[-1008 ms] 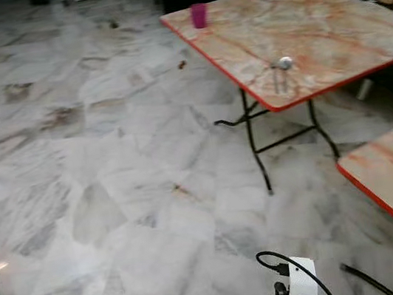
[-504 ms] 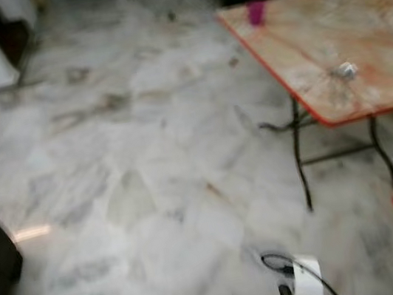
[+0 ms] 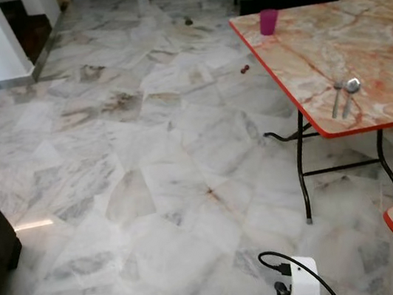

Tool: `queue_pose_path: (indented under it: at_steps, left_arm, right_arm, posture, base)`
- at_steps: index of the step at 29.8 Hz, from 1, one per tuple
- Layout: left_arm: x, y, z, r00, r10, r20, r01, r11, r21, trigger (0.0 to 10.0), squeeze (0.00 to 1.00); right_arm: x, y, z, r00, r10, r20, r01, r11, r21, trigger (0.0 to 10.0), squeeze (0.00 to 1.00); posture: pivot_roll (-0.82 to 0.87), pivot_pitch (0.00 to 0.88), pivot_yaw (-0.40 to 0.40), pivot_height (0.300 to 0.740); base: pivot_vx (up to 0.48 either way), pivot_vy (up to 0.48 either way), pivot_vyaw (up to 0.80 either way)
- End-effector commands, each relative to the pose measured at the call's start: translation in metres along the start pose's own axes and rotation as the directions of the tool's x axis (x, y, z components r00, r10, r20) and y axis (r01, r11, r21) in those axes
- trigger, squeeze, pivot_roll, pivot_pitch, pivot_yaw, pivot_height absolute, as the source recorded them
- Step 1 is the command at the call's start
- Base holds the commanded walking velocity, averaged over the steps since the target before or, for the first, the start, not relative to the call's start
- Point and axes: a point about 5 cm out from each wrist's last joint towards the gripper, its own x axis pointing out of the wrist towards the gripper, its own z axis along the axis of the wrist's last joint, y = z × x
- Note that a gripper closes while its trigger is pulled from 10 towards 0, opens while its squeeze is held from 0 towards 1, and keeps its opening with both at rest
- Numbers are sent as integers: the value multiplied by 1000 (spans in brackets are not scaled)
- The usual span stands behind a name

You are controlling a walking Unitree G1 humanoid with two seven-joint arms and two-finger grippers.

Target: Setting the table

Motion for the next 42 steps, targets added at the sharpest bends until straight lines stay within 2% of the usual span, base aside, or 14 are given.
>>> queue_pose_path:
  at_steps: [1,7,11,42]
  left_arm:
    - [0,1,-3,1000,0,-20,0,1000,29,10000,0]
    - [0,-1,-2,1000,1,-21,0,1000,27,10000,0]
    - [0,-2,-2,1000,2,-20,-2,1000,27,10000,0]
    - [-2,-3,-8,999,-35,-30,35,999,17,10000,0]
  right_arm:
    - [0,0,3,1000,4,8,-4,1000,-15,10000,0]
    - [1,0,4,1000,16,12,-15,999,-38,10000,0]
    - [1,0,4,1000,11,10,-11,1000,-12,10000,0]
    - [0,0,5,999,7,34,-7,1000,-5,10000,0]
  posture:
    - [-33,0,-48,740]
    - [-33,0,-49,740]
    - [-32,0,-49,740]
    - [-28,0,-51,740]
  base:
    - [0,-255,0]
    - [0,-264,350]
    - [0,-255,167]
    - [0,0,0]
